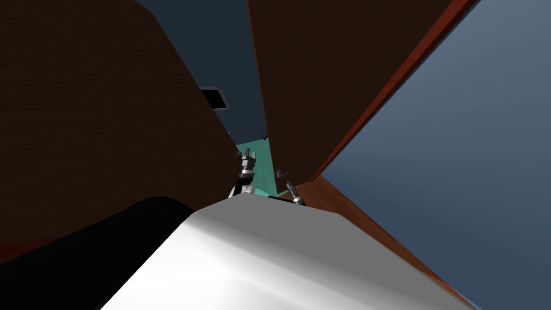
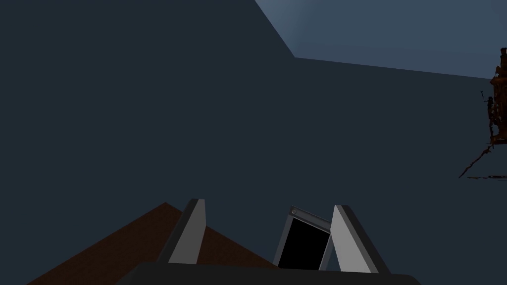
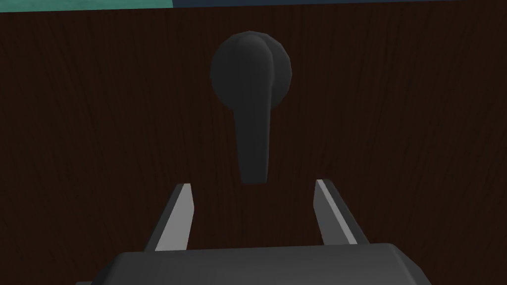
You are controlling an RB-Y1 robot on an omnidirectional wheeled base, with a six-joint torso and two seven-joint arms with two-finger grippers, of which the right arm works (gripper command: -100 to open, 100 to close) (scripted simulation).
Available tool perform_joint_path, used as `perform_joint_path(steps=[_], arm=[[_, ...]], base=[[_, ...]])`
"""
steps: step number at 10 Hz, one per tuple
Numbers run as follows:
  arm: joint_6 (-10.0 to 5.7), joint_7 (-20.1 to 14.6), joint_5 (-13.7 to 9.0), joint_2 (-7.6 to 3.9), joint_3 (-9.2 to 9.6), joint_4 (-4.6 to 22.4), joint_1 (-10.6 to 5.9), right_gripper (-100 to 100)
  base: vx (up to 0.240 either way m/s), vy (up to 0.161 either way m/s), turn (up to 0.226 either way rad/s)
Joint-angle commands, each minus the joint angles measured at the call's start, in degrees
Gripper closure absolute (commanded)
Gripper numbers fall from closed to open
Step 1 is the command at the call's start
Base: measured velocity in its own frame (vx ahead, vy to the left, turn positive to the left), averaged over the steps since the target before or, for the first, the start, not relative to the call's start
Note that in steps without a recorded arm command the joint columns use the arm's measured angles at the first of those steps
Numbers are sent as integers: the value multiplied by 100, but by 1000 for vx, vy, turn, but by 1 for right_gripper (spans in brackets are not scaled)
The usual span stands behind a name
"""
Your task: Push the door open
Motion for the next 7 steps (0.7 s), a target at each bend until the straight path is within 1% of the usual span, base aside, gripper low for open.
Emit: perform_joint_path(steps=[1, 2, 3, 4, 6, 7], arm=[[-14, 24, -17, -3, -46, -31, 51, -100], [-8, 13, -10, -5, -27, -25, 35, -100], [9, 35, -28, 4, -52, 21, -14, -100], [16, 42, -34, 11, -59, 38, -33, -100], [38, 66, -55, 44, -85, 95, -98, -100], [53, 82, -69, 76, -102, 134, -142, -100]], base=[[-218, -33, -111], [-98, -19, -18], [68, 47, 36], [119, 82, 27], [170, 104, 21], [171, 88, 31]])
